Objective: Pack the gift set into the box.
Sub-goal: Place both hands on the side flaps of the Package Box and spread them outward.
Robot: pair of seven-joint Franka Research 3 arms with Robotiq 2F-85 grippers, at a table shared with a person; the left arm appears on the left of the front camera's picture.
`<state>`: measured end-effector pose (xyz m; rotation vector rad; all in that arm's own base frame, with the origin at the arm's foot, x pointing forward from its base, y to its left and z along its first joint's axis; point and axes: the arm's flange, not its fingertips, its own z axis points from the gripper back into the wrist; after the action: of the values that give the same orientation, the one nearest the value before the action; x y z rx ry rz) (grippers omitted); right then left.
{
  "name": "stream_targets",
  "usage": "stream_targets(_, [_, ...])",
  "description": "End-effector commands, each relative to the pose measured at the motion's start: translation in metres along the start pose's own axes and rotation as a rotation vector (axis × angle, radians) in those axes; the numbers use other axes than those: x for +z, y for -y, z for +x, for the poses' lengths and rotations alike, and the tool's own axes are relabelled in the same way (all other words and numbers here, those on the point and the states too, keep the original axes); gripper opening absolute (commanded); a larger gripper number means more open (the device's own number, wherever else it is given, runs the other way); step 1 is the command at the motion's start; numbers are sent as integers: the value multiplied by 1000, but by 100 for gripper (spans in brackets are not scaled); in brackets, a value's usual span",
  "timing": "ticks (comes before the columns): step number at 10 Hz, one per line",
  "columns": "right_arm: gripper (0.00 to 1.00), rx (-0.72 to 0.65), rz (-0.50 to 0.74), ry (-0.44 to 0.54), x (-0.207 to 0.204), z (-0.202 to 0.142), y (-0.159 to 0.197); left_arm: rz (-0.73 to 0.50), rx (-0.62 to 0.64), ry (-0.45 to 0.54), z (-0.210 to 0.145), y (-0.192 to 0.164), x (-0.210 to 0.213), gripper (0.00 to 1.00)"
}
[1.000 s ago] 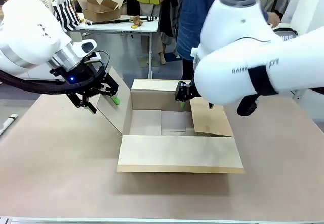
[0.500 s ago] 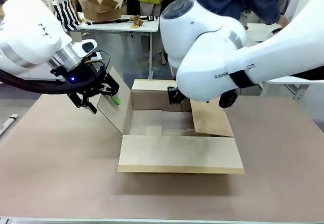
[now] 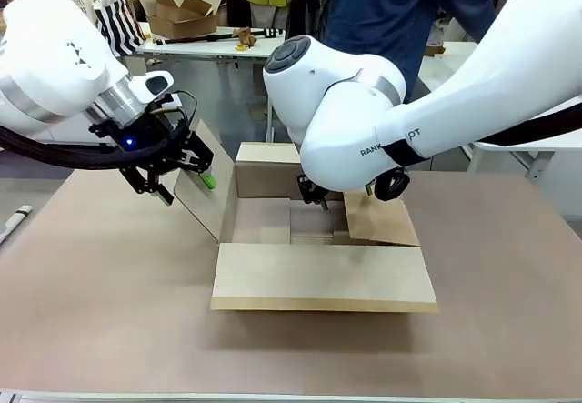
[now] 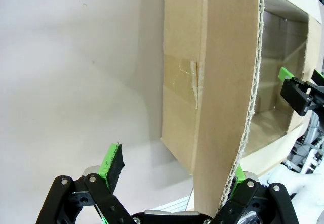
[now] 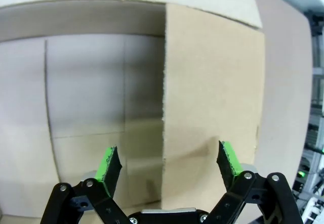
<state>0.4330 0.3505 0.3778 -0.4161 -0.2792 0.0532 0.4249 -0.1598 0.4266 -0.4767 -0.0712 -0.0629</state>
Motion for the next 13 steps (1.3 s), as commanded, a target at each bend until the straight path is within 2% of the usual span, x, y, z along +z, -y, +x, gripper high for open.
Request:
stream_targets(1, [100, -42, -126, 23, 5, -1, 0, 13, 2, 7, 1, 1, 1, 100])
stream_targets(4, [100, -25, -241, 17, 1, -6, 11, 13, 2, 7, 1, 1, 1, 100])
stream_targets(8, [100, -62, -253, 48, 19, -11, 33, 13, 2, 7, 1, 1, 1, 100])
stream_targets(10, [100, -79, -264, 57, 35, -17, 56, 13, 2, 7, 1, 1, 1, 100])
stream_targets(12, [100, -105, -199, 51, 50, -26, 84, 13, 2, 7, 1, 1, 1, 100])
stream_targets(13, [100, -125, -206, 42, 54, -34, 101, 13, 2, 7, 1, 1, 1, 100])
